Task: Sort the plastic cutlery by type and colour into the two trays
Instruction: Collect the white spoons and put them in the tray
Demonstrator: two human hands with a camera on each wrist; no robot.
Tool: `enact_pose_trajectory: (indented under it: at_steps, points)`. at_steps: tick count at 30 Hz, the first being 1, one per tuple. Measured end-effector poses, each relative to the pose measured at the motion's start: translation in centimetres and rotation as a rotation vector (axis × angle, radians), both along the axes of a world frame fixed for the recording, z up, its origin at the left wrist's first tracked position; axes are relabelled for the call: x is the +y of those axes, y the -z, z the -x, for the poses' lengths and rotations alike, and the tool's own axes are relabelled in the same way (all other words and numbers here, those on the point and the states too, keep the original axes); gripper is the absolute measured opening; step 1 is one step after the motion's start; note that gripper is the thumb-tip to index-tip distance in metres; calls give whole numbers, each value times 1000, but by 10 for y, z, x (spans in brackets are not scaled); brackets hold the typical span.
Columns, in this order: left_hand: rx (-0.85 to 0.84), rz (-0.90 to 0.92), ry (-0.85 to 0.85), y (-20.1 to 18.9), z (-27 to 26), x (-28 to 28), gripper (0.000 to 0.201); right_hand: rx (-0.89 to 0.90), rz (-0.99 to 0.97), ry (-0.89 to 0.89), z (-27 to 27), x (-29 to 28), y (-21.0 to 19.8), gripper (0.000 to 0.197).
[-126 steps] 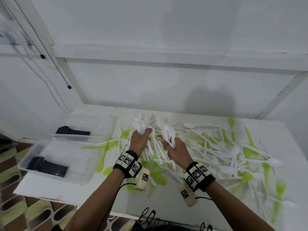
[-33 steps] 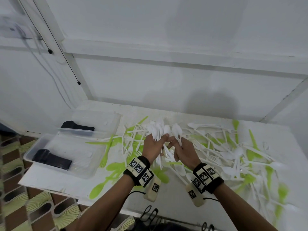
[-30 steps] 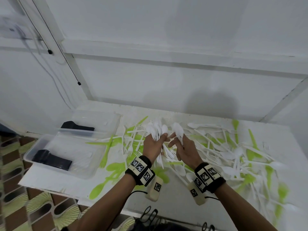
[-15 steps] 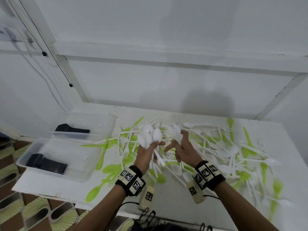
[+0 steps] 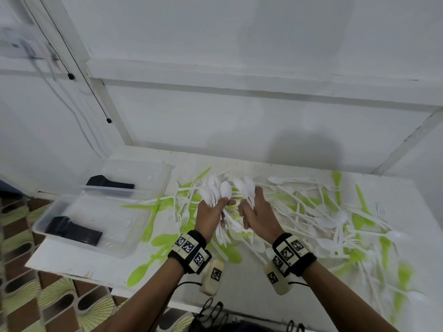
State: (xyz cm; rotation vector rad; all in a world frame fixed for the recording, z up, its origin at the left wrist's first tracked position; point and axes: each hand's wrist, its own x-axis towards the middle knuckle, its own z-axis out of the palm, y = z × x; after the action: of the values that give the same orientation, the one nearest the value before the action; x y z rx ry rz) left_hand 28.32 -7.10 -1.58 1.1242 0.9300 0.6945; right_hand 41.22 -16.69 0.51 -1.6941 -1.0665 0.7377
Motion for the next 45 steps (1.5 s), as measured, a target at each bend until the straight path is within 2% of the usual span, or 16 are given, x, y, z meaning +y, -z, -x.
enact_pose_trajectory:
  at_steps: [2,7,12,14,16,17,19,22,27,30,33,36,40,43,45]
  points:
    - [13,4,-2,-1,-5,-1,21,-48,8,-20,5,2,6,16]
    - [-67,-4,39,-5,-13,-5,14,8,39,-27,11,0,9,38]
    - [-116,45,52,4,-8,-4,23,184,131,-77,-2,-8,3,29]
    - [-119,111,-15,6,-10,-1,27,325,141,-33,-8,-8,-3,29]
    - [-120,128,-42,4,-11,3,24,378,132,40,-14,-8,-6,22]
    - [-105,112,-25,2,-11,5,24,346,138,66,-18,-8,-5,20]
    - [-56,76,20,-1,-12,6,28,257,182,97,-26,-6,1,30]
    - [-7,62,57,-1,-12,6,26,278,229,121,-31,-2,8,43]
    - [-16,65,89,7,-9,2,21,189,170,81,-36,0,6,28]
    - [-2,56,95,9,-8,0,18,116,133,56,-34,3,6,26]
    - [21,46,75,10,-7,0,16,129,168,16,-29,6,4,31]
    - [24,47,67,12,-7,0,13,147,154,-26,-25,8,1,20]
    - [23,58,55,10,-4,-1,13,143,140,22,-23,8,2,24]
    - [27,46,51,12,-4,-2,15,260,85,94,-22,7,6,18]
    - [35,25,58,12,-4,-3,17,351,69,90,-19,8,5,23]
